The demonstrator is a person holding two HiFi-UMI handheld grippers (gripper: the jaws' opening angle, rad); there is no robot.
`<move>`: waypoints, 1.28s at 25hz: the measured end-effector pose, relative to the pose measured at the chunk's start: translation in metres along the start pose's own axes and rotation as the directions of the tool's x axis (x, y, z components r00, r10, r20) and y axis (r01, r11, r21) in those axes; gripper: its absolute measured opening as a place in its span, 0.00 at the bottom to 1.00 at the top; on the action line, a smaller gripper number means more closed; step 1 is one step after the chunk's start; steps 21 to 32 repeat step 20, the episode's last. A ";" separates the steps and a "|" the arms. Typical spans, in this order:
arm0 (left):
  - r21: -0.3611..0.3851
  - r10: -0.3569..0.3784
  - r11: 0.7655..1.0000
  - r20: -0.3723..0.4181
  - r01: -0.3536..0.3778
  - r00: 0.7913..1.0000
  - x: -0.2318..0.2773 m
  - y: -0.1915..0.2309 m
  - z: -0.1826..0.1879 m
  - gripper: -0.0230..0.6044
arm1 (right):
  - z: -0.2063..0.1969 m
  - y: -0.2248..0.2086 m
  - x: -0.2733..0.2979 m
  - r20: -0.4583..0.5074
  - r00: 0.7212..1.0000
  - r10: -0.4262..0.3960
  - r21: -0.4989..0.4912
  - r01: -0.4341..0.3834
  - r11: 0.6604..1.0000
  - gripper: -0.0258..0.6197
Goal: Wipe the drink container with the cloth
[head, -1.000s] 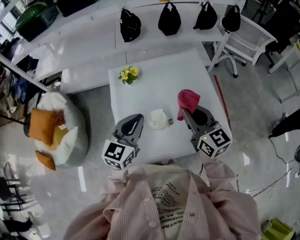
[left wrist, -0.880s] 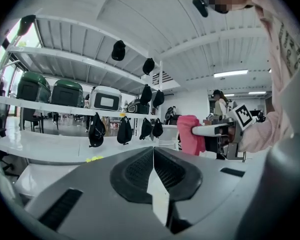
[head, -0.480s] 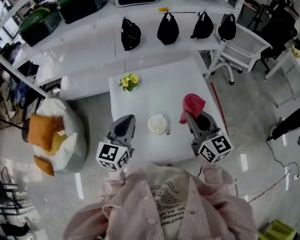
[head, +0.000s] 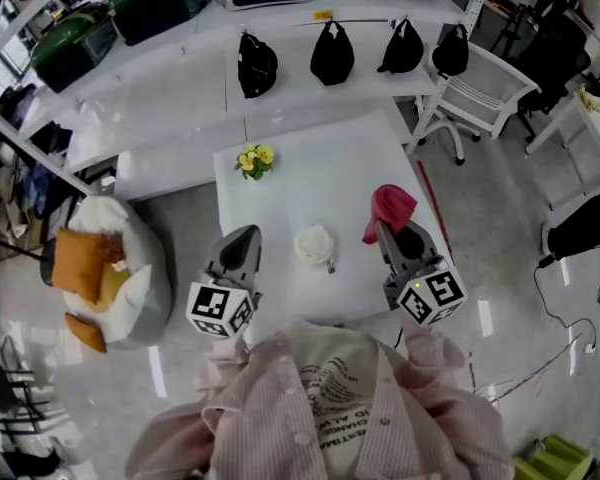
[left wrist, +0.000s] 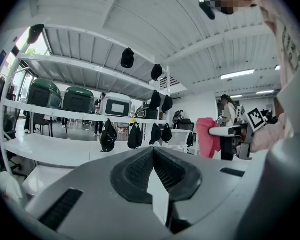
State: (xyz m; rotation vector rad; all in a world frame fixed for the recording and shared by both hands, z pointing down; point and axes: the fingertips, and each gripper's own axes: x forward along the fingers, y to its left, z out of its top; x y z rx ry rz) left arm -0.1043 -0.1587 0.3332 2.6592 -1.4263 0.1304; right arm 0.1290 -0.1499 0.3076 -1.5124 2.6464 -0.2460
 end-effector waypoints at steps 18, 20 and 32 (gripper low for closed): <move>-0.013 -0.029 0.999 0.017 0.029 0.999 0.009 0.002 -0.004 0.04 | -0.011 -0.015 -0.008 -0.030 0.998 -0.056 0.009 0.056 0.998 0.10; -0.015 -0.030 0.999 0.018 0.030 0.999 0.011 0.003 -0.003 0.04 | -0.012 -0.016 -0.008 -0.031 0.998 -0.062 0.010 0.062 0.998 0.10; -0.015 -0.030 0.999 0.018 0.030 0.999 0.011 0.003 -0.003 0.04 | -0.012 -0.016 -0.008 -0.031 0.998 -0.062 0.010 0.062 0.998 0.10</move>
